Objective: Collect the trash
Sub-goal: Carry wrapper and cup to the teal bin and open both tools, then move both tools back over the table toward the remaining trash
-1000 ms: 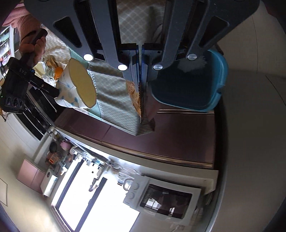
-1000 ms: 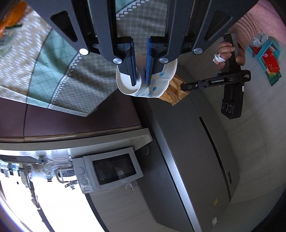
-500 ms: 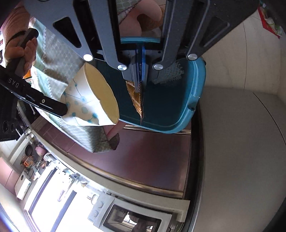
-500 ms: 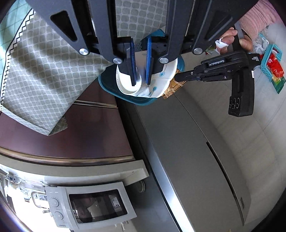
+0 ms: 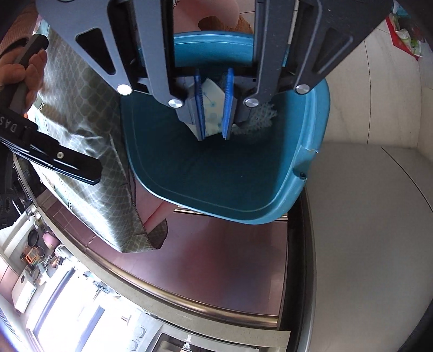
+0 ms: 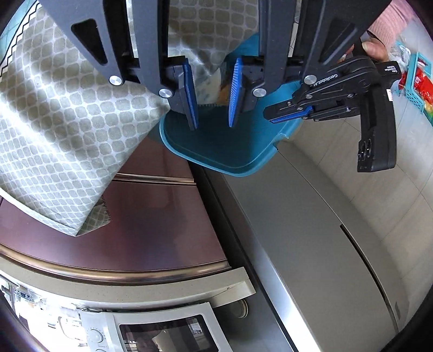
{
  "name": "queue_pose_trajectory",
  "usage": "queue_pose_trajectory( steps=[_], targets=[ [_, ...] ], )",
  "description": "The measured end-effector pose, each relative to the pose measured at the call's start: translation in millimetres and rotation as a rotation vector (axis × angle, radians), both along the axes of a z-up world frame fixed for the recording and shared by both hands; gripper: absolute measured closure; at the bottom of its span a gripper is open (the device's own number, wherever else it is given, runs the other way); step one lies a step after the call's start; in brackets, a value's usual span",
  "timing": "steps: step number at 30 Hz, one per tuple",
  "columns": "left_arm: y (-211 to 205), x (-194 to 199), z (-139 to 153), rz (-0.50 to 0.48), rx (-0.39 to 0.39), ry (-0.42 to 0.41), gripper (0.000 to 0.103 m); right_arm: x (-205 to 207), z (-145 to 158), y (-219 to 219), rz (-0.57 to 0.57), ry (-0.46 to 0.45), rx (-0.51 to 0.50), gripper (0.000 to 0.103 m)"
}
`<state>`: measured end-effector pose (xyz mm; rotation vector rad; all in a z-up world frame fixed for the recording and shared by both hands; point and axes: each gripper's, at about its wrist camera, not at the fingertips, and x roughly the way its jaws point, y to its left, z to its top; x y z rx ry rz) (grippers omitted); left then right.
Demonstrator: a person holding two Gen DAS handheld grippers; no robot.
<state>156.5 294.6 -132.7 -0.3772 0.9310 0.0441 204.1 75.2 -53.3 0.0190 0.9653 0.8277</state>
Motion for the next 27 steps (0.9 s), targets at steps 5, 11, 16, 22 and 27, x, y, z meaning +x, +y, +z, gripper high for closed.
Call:
queue_pose_trajectory(
  steps=[5, 11, 16, 22, 27],
  targets=[
    [-9.8, -3.5, 4.4, -0.010, 0.005, -0.025, 0.081, -15.9, 13.8, -20.7, 0.012, -0.042, 0.032, 0.079],
    [-32.6, -17.0, 34.3, -0.049, 0.006, -0.117, 0.072, -43.2, 39.7, -61.8, 0.010, -0.104, 0.100, 0.073],
    [-70.0, -34.2, 70.7, -0.130, -0.002, -0.232, 0.061, -70.6, 63.8, -112.4, -0.034, -0.169, 0.155, 0.065],
    [-134.0, -43.1, 98.2, -0.283, -0.025, -0.321, 0.052, -106.8, 81.6, -189.1, -0.160, -0.240, 0.185, 0.060],
    [-203.0, -41.3, 102.6, -0.423, -0.018, -0.328, 0.051, -126.9, 81.3, -255.1, -0.307, -0.266, 0.158, 0.059]
  ],
)
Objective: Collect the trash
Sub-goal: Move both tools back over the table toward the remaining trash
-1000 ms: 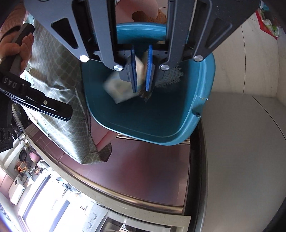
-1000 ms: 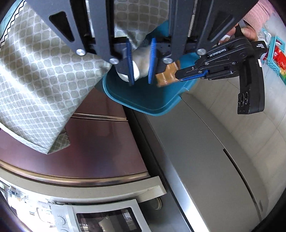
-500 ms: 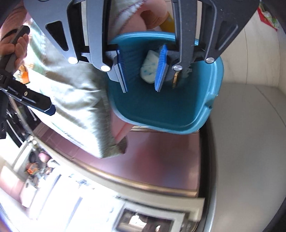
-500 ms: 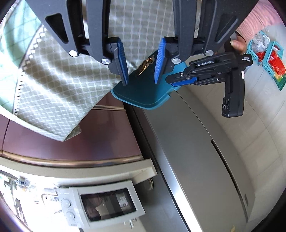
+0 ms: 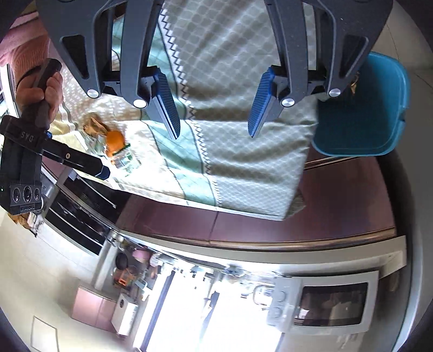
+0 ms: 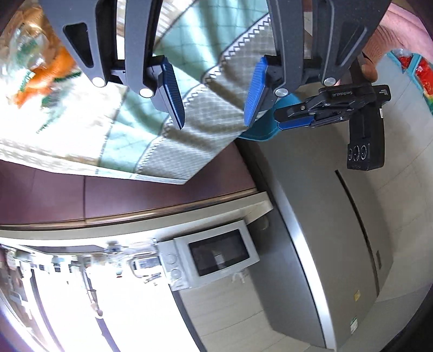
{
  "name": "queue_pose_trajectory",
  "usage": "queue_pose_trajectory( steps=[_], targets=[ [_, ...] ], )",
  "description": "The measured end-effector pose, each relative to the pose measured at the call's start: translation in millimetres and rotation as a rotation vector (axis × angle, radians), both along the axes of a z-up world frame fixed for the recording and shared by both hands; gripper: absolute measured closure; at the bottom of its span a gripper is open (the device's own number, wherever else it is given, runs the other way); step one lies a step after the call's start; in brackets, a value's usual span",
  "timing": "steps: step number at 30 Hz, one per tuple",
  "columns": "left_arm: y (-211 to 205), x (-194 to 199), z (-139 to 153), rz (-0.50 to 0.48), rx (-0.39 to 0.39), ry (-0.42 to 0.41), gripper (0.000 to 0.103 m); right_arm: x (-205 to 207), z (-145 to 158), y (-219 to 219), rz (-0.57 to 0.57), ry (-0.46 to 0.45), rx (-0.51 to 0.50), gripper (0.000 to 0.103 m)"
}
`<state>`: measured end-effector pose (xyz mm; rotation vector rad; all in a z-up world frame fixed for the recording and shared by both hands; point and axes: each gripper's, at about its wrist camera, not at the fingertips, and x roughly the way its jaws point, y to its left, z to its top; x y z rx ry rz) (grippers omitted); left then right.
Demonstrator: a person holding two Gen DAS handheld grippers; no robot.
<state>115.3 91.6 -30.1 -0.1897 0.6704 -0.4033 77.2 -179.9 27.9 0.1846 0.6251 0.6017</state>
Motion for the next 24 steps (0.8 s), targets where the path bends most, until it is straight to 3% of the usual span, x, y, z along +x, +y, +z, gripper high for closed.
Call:
queue_pose_trajectory(
  steps=[6, 12, 24],
  targets=[
    [-79.0, 2.9, -9.9, -0.147, -0.010, 0.038, 0.051, -20.5, -10.1, -76.3, -0.185, 0.021, -0.014, 0.059],
    [-144.6, 17.0, -24.8, -0.230, 0.027, 0.072, 0.051, -34.8, -27.7, -139.7, -0.338, 0.052, -0.014, 0.059],
    [-210.2, 52.4, -36.7, -0.282, 0.086, 0.117, 0.052, -42.2, -68.2, -183.1, -0.440, 0.139, 0.006, 0.059]
  ],
)
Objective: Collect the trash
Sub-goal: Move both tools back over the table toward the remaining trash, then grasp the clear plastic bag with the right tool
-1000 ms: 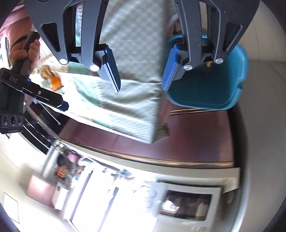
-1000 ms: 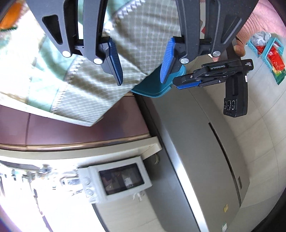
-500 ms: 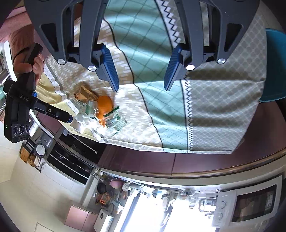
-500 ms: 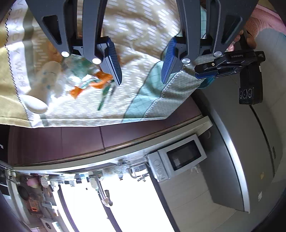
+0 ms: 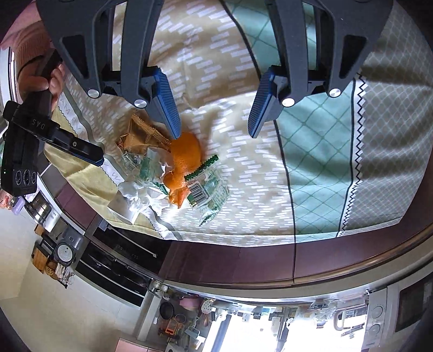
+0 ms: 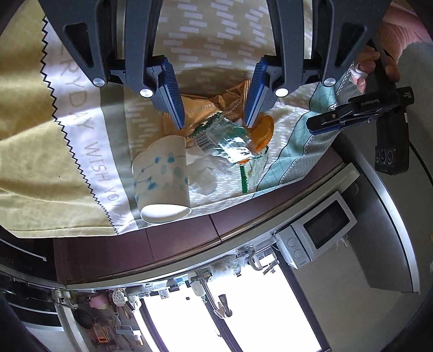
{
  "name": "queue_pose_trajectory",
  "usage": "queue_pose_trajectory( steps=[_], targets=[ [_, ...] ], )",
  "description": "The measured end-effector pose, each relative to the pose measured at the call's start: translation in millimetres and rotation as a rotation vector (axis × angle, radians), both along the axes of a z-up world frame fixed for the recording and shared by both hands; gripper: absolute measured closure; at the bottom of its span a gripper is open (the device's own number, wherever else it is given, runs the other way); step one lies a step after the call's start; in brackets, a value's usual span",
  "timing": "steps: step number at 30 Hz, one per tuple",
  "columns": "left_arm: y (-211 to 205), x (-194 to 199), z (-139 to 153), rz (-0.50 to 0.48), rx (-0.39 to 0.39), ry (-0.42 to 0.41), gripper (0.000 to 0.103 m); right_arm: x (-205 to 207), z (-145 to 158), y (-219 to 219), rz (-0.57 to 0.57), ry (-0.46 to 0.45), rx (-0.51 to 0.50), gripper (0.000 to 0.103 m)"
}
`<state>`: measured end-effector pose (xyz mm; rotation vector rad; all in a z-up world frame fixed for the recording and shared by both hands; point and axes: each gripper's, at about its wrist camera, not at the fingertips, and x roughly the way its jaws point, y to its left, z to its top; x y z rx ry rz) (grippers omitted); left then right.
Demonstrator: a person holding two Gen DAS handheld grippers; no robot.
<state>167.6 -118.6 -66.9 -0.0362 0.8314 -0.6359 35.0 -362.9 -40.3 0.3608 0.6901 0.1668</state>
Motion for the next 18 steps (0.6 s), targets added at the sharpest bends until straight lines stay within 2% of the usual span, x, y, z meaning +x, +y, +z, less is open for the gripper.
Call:
queue_pose_trajectory(
  steps=[6, 8, 13, 16, 18],
  targets=[
    [-26.3, 2.8, -3.6, -0.036, 0.026, 0.004, 0.052, -0.3, -15.2, -13.1, -0.015, 0.050, 0.037, 0.053],
    [-35.8, 4.8, -4.9, -0.047, 0.040, 0.002, 0.052, 1.1, -19.4, -14.5, -0.016, 0.062, 0.047, 0.047],
    [-58.2, 12.2, -11.0, -0.053, 0.091, 0.007, 0.053, 5.6, -24.8, -12.2, -0.008, 0.094, 0.050, 0.043],
    [-68.3, 17.9, -15.8, -0.051, 0.121, 0.011, 0.057, 7.9, -24.1, -9.6, 0.001, 0.100, 0.051, 0.043],
    [-71.5, 22.0, -19.7, -0.050, 0.126, 0.027, 0.063, 10.5, -24.7, -6.6, 0.013, 0.106, 0.044, 0.043]
  ],
)
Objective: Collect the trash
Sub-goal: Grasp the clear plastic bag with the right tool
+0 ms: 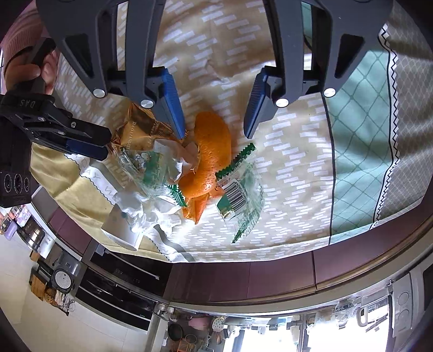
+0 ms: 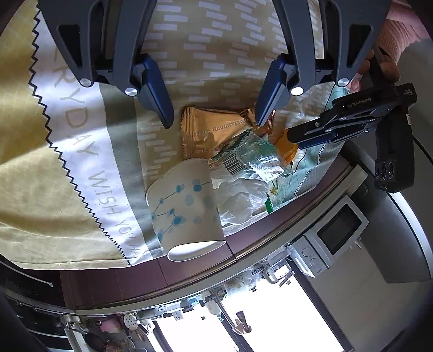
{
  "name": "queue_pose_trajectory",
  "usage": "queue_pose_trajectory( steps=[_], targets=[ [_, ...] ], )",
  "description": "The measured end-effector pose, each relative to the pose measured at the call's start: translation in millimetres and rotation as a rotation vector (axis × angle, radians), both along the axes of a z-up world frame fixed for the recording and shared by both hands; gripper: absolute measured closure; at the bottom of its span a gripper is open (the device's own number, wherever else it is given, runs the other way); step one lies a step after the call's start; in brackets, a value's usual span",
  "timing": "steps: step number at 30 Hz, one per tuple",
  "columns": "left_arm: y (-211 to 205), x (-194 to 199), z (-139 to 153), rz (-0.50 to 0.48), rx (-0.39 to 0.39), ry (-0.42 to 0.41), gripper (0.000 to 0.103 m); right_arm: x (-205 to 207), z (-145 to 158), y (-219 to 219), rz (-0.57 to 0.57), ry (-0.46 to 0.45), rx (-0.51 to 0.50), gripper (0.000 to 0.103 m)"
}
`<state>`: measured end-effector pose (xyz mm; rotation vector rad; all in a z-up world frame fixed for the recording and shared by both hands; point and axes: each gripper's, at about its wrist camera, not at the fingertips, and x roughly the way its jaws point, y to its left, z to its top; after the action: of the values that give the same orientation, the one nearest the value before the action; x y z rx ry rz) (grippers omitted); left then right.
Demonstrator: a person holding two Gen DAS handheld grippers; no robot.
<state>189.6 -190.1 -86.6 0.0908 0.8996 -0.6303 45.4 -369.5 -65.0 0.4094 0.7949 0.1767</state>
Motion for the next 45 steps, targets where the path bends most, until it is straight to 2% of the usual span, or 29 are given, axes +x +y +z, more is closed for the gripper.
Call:
queue_pose_trajectory(
  steps=[2, 8, 11, 15, 22, 28, 31, 32, 36, 40, 45],
  targets=[
    [-1.6, 3.1, -3.1, 0.002, -0.001, 0.014, 0.067, 0.4, 0.5, 2.8, 0.009, -0.002, 0.000, 0.043],
    [10.3, 2.1, -1.5, 0.020, -0.010, 0.013, 0.068, -3.6, 3.3, -0.2, 0.003, -0.012, 0.005, 0.043],
    [18.5, 3.4, 3.6, 0.033, -0.029, 0.000, 0.060, -5.9, 12.2, 1.2, 0.005, -0.054, 0.009, 0.043],
    [29.2, 7.6, 12.1, 0.048, -0.078, 0.000, 0.058, 0.0, 24.9, 14.6, 0.035, -0.100, -0.018, 0.044],
    [33.5, 20.8, 26.0, 0.057, -0.117, -0.004, 0.053, 23.7, 23.7, 32.8, 0.058, -0.088, -0.057, 0.046],
    [15.5, 44.6, 21.4, 0.054, -0.087, 0.030, 0.054, 27.9, 14.2, 29.3, 0.038, -0.052, -0.045, 0.068],
    [11.6, 55.1, 12.8, 0.050, -0.091, 0.076, 0.062, 24.9, 13.2, 26.3, 0.034, -0.055, -0.043, 0.077],
    [12.6, 57.2, 11.8, 0.051, -0.105, 0.088, 0.068, 24.2, 13.0, 25.1, 0.033, -0.056, -0.039, 0.079],
    [16.8, 59.3, 10.8, 0.071, -0.124, 0.098, 0.071, 19.8, 14.0, 22.5, 0.035, -0.065, -0.032, 0.084],
    [22.7, 52.7, 11.0, 0.084, -0.123, 0.081, 0.071, 14.5, 17.3, 22.7, 0.046, -0.082, -0.017, 0.096],
    [36.5, 38.5, 21.8, 0.087, -0.149, 0.048, 0.071, 9.0, 24.8, 28.2, 0.066, -0.105, -0.007, 0.097]
  ],
)
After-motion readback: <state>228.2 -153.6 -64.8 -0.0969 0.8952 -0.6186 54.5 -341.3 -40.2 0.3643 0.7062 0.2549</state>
